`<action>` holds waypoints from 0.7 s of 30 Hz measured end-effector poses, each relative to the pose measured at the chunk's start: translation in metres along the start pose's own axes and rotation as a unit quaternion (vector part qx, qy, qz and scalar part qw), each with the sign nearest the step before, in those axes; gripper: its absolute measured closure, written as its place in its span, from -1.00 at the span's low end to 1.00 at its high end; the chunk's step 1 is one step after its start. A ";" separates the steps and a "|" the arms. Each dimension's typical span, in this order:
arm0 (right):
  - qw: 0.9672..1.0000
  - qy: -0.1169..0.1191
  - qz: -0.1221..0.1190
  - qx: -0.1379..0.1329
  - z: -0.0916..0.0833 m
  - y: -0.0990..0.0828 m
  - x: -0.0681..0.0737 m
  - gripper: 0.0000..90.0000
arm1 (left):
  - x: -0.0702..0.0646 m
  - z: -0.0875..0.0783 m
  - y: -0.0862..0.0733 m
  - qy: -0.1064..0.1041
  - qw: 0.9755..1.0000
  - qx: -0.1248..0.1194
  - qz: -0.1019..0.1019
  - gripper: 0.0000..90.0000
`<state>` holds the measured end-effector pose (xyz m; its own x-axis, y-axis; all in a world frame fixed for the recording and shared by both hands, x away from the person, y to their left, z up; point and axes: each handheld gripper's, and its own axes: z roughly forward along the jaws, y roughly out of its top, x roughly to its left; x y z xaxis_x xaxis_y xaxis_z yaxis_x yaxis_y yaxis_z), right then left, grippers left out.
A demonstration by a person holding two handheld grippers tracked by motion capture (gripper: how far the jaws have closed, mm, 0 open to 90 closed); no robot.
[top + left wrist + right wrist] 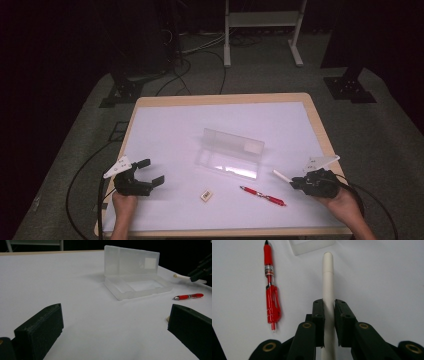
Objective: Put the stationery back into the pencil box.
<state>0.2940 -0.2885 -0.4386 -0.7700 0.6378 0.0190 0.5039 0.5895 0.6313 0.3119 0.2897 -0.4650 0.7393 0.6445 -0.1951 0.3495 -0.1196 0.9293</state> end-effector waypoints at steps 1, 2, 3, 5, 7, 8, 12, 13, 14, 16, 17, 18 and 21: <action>1.000 0.000 -0.002 -0.001 -0.001 0.002 0.000 0.74 | 0.000 0.000 0.000 0.000 1.000 0.000 0.000 -1.00; 1.000 0.000 -0.003 0.000 -0.002 0.004 0.001 0.74 | 0.000 0.000 0.000 0.000 1.000 0.000 0.000 -1.00; 1.000 0.001 -0.005 -0.001 -0.003 0.006 0.001 0.74 | 0.000 0.000 0.000 0.000 1.000 0.000 0.000 -1.00; 1.000 0.002 -0.009 -0.004 -0.004 0.010 0.001 0.74 | 0.000 0.000 0.000 0.000 1.000 -0.001 -0.001 -1.00; 1.000 0.004 -0.008 -0.006 -0.006 0.013 0.000 0.74 | 0.000 0.000 0.000 0.000 1.000 -0.001 0.000 -1.00; 1.000 0.004 -0.013 -0.009 -0.007 0.017 0.000 0.74 | 0.000 0.000 0.000 -0.001 1.000 -0.001 0.000 -1.00; 1.000 0.007 -0.017 -0.012 -0.009 0.022 0.001 0.74 | 0.000 0.000 0.000 -0.001 1.000 0.000 0.001 -1.00; 1.000 0.008 -0.019 -0.013 -0.009 0.025 0.001 0.74 | 0.000 0.000 0.000 0.000 1.000 0.000 0.000 -1.00; 1.000 0.008 -0.021 -0.013 -0.010 0.027 0.002 0.74 | 0.000 0.000 0.000 0.000 1.000 0.000 0.000 -1.00; 0.999 0.009 -0.028 -0.011 -0.010 0.032 0.003 0.74 | 0.000 0.000 0.000 0.000 1.000 0.000 -0.001 -1.00; 0.999 0.010 -0.035 -0.011 -0.010 0.038 0.004 0.74 | 0.000 0.000 0.000 0.000 1.000 0.000 0.000 -1.00; 0.999 0.010 -0.037 -0.011 -0.010 0.040 0.004 0.74 | 0.000 0.000 0.000 0.000 1.000 0.000 0.000 -1.00; 0.999 0.012 -0.042 -0.011 -0.010 0.045 0.005 0.74 | 0.000 0.000 0.000 0.000 1.000 0.000 -0.002 -1.00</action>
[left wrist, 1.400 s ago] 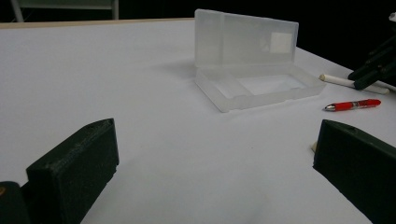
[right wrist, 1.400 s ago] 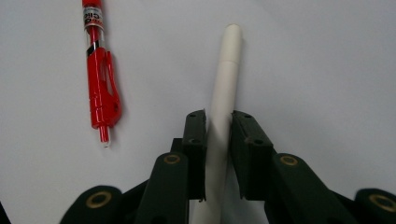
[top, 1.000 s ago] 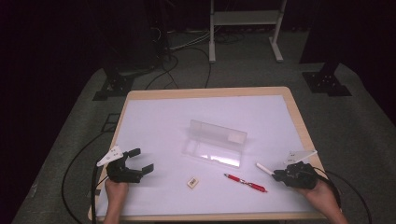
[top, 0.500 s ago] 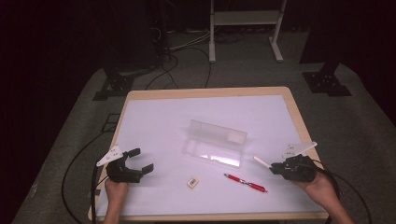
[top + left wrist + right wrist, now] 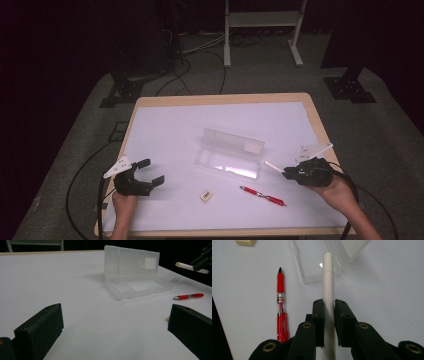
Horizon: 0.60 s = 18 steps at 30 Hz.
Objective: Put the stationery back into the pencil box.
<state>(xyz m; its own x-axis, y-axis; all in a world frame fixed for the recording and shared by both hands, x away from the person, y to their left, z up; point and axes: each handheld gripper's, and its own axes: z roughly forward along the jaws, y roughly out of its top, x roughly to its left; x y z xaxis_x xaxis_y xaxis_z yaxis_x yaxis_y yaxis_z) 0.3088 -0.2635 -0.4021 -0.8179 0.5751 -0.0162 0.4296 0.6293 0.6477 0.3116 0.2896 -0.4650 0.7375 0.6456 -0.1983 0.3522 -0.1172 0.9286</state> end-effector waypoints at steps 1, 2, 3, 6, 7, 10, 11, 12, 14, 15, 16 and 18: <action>1.000 0.000 -0.005 -0.001 0.000 0.003 0.000 0.74 | 0.000 0.000 0.000 0.000 1.000 0.000 0.000 -1.00; 1.000 0.001 -0.006 -0.001 0.000 0.006 0.001 0.74 | 0.000 0.000 0.000 0.000 1.000 0.000 0.000 -1.00; 1.000 0.001 -0.011 -0.002 0.001 0.009 0.001 0.74 | 0.000 0.000 0.000 0.000 1.000 0.000 0.000 -1.00; 1.000 0.003 -0.019 -0.005 0.001 0.016 0.002 0.74 | 0.000 0.000 0.000 0.000 1.000 0.001 0.002 -1.00; 1.000 0.004 -0.019 -0.006 0.000 0.018 0.003 0.74 | 0.000 0.000 0.000 0.000 1.000 0.001 0.002 -1.00; 1.000 0.005 -0.025 -0.008 0.000 0.023 0.004 0.74 | 0.000 0.000 0.000 -0.001 1.000 0.001 0.002 -1.00; 1.000 0.005 -0.026 -0.006 0.001 0.026 0.005 0.74 | 0.000 0.000 0.000 0.000 1.000 0.001 0.002 -1.00; 1.000 0.005 -0.026 -0.006 0.001 0.026 0.005 0.74 | 0.000 0.000 0.000 0.000 1.000 0.001 0.002 -1.00; 1.000 0.008 -0.029 -0.008 0.002 0.029 0.005 0.74 | 0.000 0.000 0.000 -0.001 1.000 0.001 0.002 -1.00; 0.999 0.009 -0.031 -0.008 0.002 0.030 0.004 0.74 | 0.000 0.000 0.000 -0.001 1.000 0.001 0.002 -1.00; 0.999 0.009 -0.030 -0.009 0.002 0.031 0.004 0.74 | 0.000 0.000 0.000 -0.001 1.000 0.001 0.002 -1.00; 0.999 0.011 -0.029 -0.009 0.003 0.034 0.004 0.74 | 0.000 0.000 0.000 -0.001 1.000 0.001 0.002 -1.00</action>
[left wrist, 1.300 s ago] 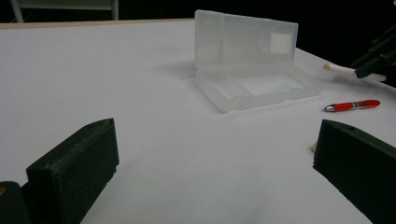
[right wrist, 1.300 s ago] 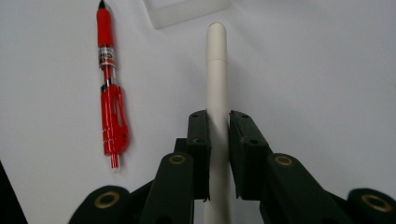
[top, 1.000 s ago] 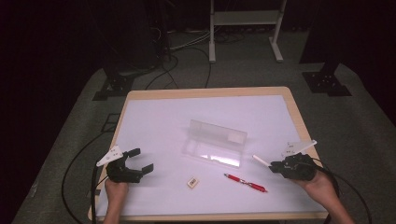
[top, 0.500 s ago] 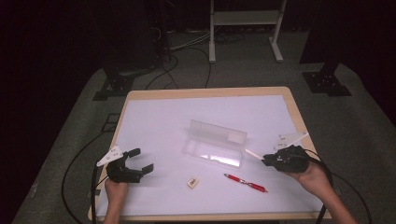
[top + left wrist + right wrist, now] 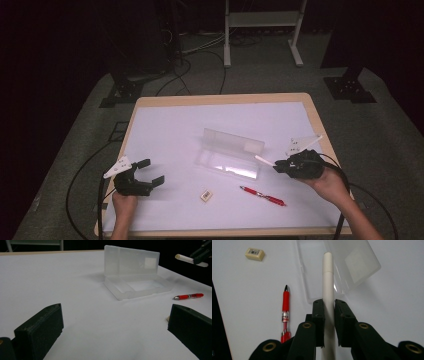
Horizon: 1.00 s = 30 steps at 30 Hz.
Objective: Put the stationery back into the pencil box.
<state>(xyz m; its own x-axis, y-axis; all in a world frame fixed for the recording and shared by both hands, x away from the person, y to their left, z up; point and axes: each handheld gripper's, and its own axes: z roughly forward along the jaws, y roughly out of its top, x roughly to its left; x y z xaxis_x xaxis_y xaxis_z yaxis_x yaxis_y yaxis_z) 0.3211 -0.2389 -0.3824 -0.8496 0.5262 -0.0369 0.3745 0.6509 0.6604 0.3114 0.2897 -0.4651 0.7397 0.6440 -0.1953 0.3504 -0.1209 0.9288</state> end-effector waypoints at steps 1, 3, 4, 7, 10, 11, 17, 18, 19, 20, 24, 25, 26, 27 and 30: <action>1.000 0.001 0.000 -0.002 0.000 0.001 0.000 0.74 | 0.000 0.000 0.000 0.000 1.000 0.000 0.000 -1.00; 1.000 0.002 -0.002 -0.004 0.000 0.004 -0.001 0.74 | 0.000 0.000 0.000 0.000 1.000 -0.001 -0.001 -1.00; 1.000 0.003 -0.004 -0.004 0.000 0.007 -0.001 0.74 | 0.000 0.000 0.000 0.000 1.000 -0.001 -0.001 -1.00; 1.000 0.005 -0.006 -0.008 0.000 0.012 -0.001 0.74 | 0.000 0.000 0.000 0.000 1.000 -0.001 -0.002 -1.00; 1.000 0.005 -0.009 -0.008 0.001 0.015 0.000 0.74 | 0.000 0.000 0.000 0.000 1.000 -0.001 -0.001 -1.00; 1.000 0.004 -0.012 -0.010 0.002 0.019 0.000 0.74 | 0.000 0.000 0.000 0.000 1.000 0.000 -0.001 -1.00; 1.000 0.005 -0.020 -0.013 0.005 0.027 0.002 0.74 | 0.000 0.000 0.000 0.001 1.000 0.000 -0.002 -1.00; 1.000 0.007 -0.022 -0.013 0.006 0.028 0.002 0.74 | 0.000 0.000 0.000 0.000 1.000 0.000 -0.003 -1.00; 1.000 0.007 -0.023 -0.014 0.006 0.030 0.002 0.74 | 0.000 0.000 0.000 0.000 1.000 0.000 -0.002 -1.00; 1.000 0.008 -0.025 -0.014 0.007 0.032 0.003 0.74 | 0.000 0.000 0.000 0.000 1.000 0.000 -0.003 -1.00; 0.999 0.011 -0.032 -0.014 0.009 0.038 0.003 0.74 | 0.000 0.000 0.000 0.000 1.000 0.000 -0.002 -1.00; 0.999 0.013 -0.033 -0.015 0.010 0.041 0.002 0.74 | 0.000 0.000 0.000 0.000 1.000 0.000 -0.002 -1.00; 0.999 0.013 -0.033 -0.015 0.010 0.041 0.002 0.74 | 0.000 0.000 0.000 0.001 1.000 0.000 -0.002 -1.00; 0.999 0.012 -0.033 -0.015 0.009 0.042 0.003 0.74 | 0.000 0.000 0.000 0.001 1.000 0.000 -0.002 -1.00; 0.999 0.015 -0.034 -0.017 0.009 0.047 0.002 0.74 | 0.000 0.000 0.000 0.001 1.000 0.000 -0.003 -1.00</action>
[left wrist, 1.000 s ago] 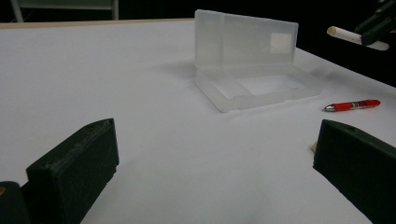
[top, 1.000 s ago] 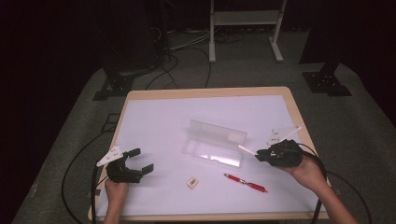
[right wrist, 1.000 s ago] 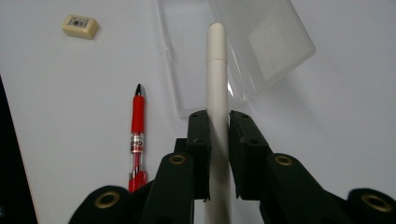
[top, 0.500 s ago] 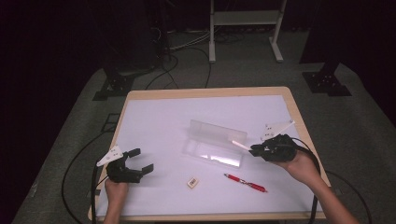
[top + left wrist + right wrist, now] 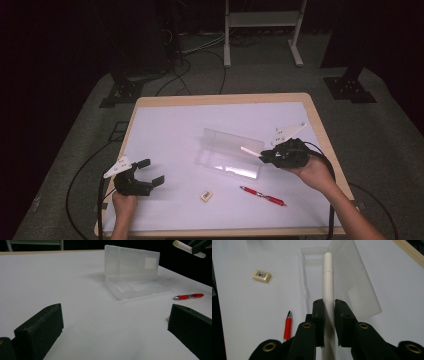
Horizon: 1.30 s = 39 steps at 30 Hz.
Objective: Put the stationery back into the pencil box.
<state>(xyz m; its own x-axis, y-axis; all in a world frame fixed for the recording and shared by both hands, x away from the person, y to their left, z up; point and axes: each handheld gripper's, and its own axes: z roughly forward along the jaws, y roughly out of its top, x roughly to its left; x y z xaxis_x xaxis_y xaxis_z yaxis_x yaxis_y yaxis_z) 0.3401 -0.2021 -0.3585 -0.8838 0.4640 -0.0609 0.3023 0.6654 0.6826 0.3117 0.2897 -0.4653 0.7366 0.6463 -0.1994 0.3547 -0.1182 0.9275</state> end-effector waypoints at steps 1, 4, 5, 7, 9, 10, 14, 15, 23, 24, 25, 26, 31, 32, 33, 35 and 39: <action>1.000 0.000 -0.002 0.000 0.000 0.002 0.000 0.74 | 0.000 0.000 0.000 0.000 1.000 0.000 0.000 -1.00; 1.000 0.002 -0.009 0.001 0.002 0.006 -0.001 0.74 | 0.000 0.000 0.000 0.000 1.000 0.000 0.000 -1.00; 1.000 0.002 -0.009 0.001 0.003 0.007 -0.001 0.74 | 0.000 0.000 0.000 0.000 1.000 0.000 0.000 -1.00; 1.000 0.004 -0.012 0.001 0.004 0.010 -0.001 0.74 | 0.000 0.000 0.000 0.000 1.000 0.000 0.000 -1.00; 1.000 0.005 -0.015 0.002 0.006 0.012 -0.001 0.74 | 0.000 0.000 0.000 0.000 1.000 0.000 0.000 -1.00; 1.000 0.007 -0.016 0.002 0.009 0.014 -0.001 0.74 | 0.000 0.000 0.000 0.000 1.000 0.000 0.001 -1.00; 1.000 0.010 -0.018 0.003 0.012 0.017 -0.002 0.74 | 0.000 0.000 0.000 0.000 1.000 0.000 0.000 -1.00; 1.000 0.011 -0.017 0.003 0.013 0.018 -0.002 0.74 | 0.000 0.000 0.000 0.000 1.000 0.000 0.001 -1.00; 1.000 0.018 -0.022 0.009 0.025 0.023 -0.002 0.74 | 0.000 0.000 0.000 -0.001 1.000 -0.001 0.000 -1.00; 0.999 0.020 -0.023 0.009 0.027 0.024 -0.003 0.74 | 0.000 0.000 0.000 -0.001 1.000 -0.001 0.000 -1.00; 0.999 0.020 -0.023 0.009 0.027 0.024 -0.003 0.74 | 0.000 0.000 0.000 -0.001 1.000 -0.001 0.000 -1.00; 0.999 0.021 -0.023 0.009 0.028 0.025 -0.003 0.74 | 0.000 0.000 0.000 -0.001 1.000 -0.001 0.000 -1.00; 0.999 0.025 -0.023 0.011 0.035 0.028 -0.003 0.74 | 0.000 0.000 0.000 -0.001 1.000 -0.001 0.000 -1.00; 0.999 0.025 -0.026 0.012 0.035 0.028 -0.003 0.74 | 0.000 0.000 0.000 -0.001 1.000 -0.001 0.001 -1.00; 0.999 0.025 -0.027 0.011 0.036 0.029 -0.003 0.74 | 0.000 0.000 0.000 -0.001 1.000 -0.001 0.001 -1.00; 0.999 0.027 -0.028 0.012 0.038 0.030 -0.004 0.74 | 0.000 0.000 0.000 -0.001 1.000 -0.001 0.000 -1.00; 0.999 0.028 -0.029 0.014 0.040 0.031 -0.005 0.74 | 0.000 0.000 0.000 -0.001 1.000 -0.001 0.000 -1.00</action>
<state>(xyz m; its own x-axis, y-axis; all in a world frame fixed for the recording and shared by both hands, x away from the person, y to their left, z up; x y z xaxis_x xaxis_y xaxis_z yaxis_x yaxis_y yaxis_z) 0.3680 -0.1598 -0.3661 -0.9188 0.3902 -0.0586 0.2584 0.7073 0.6579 0.3119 0.2900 -0.4651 0.7382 0.6443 -0.1999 0.3532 -0.1167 0.9282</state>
